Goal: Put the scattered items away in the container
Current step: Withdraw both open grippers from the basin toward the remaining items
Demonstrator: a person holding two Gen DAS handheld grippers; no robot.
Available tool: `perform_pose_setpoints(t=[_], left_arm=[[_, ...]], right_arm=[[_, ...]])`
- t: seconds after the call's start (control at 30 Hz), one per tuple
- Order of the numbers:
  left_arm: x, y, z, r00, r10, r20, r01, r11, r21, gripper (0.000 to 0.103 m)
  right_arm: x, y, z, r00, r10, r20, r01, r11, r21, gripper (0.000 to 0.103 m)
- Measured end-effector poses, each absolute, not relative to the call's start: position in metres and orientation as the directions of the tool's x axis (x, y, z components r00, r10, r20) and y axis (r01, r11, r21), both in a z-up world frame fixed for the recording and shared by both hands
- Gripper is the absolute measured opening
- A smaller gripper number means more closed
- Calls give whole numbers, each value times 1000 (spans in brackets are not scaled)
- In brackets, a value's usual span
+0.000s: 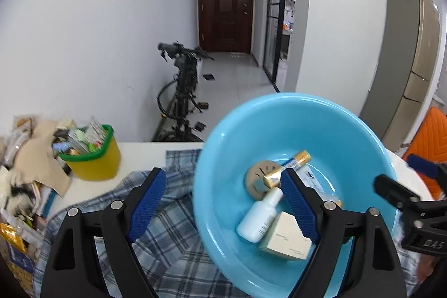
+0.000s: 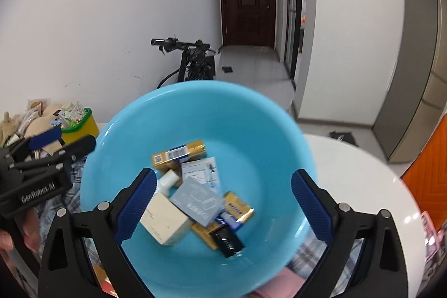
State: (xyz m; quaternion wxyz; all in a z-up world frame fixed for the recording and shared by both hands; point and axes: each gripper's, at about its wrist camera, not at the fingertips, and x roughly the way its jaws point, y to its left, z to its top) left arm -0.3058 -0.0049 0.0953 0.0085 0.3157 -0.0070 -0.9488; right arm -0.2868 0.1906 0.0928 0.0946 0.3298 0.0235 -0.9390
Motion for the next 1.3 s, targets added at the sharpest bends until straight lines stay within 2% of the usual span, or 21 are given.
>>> perform_pose_setpoints(t=[0.13, 0.33, 0.5, 0.63, 0.77, 1.03, 1.3], left_arm=[[-296, 1, 98, -821, -74, -566, 17, -994, 106, 86], [-290, -3, 100, -805, -43, -592, 13, -998, 55, 86], [-278, -6, 104, -814, -96, -573, 59, -995, 84, 86], [-263, -15, 109, -812, -40, -582, 48, -999, 2, 86], [-243, -11, 116, -824, -64, -563, 43, -998, 52, 86], [-200, -13, 121, -813, -31, -582, 16, -999, 31, 86], [-144, 0, 126, -837, 9, -547, -35, -999, 38, 86]], right_arm=[[-282, 194, 93, -766, -165, -622, 196, -981, 19, 98], [-271, 192, 93, -773, -158, -614, 194, -981, 8, 98], [-258, 190, 98, -777, -153, -611, 201, -980, -11, 98], [-242, 191, 106, -779, -170, -603, 208, -978, 7, 98], [-222, 187, 110, -794, -116, -597, 172, -984, -37, 98], [-170, 178, 122, -810, -163, -564, 236, -970, -59, 98], [-127, 187, 125, -831, -181, -526, 250, -966, -63, 98]])
